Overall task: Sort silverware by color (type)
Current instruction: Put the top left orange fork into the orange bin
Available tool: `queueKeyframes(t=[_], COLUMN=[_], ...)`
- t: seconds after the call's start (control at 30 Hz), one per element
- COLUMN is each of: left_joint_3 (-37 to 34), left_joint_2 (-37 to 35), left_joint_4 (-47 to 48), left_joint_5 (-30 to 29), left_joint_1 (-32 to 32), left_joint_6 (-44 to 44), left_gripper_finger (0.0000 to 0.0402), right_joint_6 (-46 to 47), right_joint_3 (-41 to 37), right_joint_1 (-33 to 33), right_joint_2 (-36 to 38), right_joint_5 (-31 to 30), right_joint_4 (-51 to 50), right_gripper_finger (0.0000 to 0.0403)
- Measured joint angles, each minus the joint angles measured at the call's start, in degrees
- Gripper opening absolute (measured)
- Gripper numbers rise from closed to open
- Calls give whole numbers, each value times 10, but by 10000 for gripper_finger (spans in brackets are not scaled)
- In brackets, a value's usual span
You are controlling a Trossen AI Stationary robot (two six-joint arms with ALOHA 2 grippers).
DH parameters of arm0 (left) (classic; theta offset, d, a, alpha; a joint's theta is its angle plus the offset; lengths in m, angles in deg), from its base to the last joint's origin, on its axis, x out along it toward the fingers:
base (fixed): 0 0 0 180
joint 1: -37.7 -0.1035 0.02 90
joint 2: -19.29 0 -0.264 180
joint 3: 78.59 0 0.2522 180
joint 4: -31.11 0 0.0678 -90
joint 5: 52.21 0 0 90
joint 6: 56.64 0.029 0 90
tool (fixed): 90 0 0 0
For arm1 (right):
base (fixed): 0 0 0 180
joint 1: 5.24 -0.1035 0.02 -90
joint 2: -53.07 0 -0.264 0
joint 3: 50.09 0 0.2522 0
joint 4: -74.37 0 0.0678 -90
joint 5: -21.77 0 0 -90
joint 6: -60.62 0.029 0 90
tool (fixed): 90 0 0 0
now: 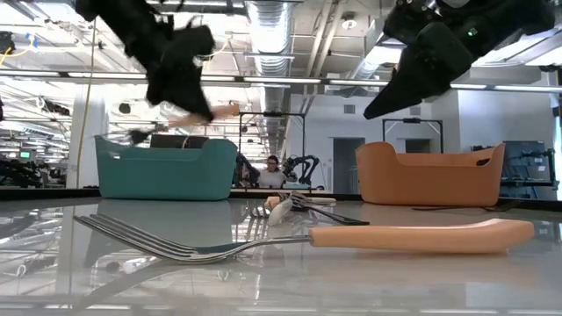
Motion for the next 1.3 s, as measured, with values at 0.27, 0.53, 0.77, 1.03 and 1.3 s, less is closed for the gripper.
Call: queueKeyframes(t=[0.27, 0.53, 0.77, 1.03, 1.3], left_joint_3=[-23, -25, -25, -25, -24], left_joint_2=[-48, -3, 4, 4, 4], left_joint_4=[-102, -257, -346, -436, -441], left_joint_5=[78, 324, 400, 392, 422], left_joint_1=[-81, -186, -213, -220, -219], left_joint_6=[167, 170, 82, 53, 68], left_gripper_finger=[26, 26, 26, 26, 26], right_joint_6=[-124, -94, 5, 52, 111], right_joint_3=[0, 24, 61, 70, 70], right_joint_1=[70, 240, 295, 258, 232], right_joint_2=[0, 0, 0, 0, -59], right_joint_5=[8, 210, 344, 308, 238], right_joint_4=[107, 183, 197, 202, 335], right_gripper_finger=[228, 228, 228, 227, 227])
